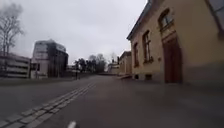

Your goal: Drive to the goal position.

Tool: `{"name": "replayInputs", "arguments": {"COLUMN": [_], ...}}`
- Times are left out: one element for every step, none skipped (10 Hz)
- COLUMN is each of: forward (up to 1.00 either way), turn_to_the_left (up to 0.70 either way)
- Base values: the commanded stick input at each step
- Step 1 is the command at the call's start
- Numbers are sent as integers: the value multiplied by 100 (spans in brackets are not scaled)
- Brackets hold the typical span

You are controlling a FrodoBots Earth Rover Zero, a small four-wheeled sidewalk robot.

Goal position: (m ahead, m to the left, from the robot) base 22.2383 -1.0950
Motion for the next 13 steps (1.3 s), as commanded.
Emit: {"name": "replayInputs", "arguments": {"forward": [100, 100, 100, 100, 100, 100, 100, 100, 100, 100, 100, 100, 100], "turn_to_the_left": [16, 1, 1, 1, 1, 1, 1, 1, 1, 1, 1, 1, 1]}}
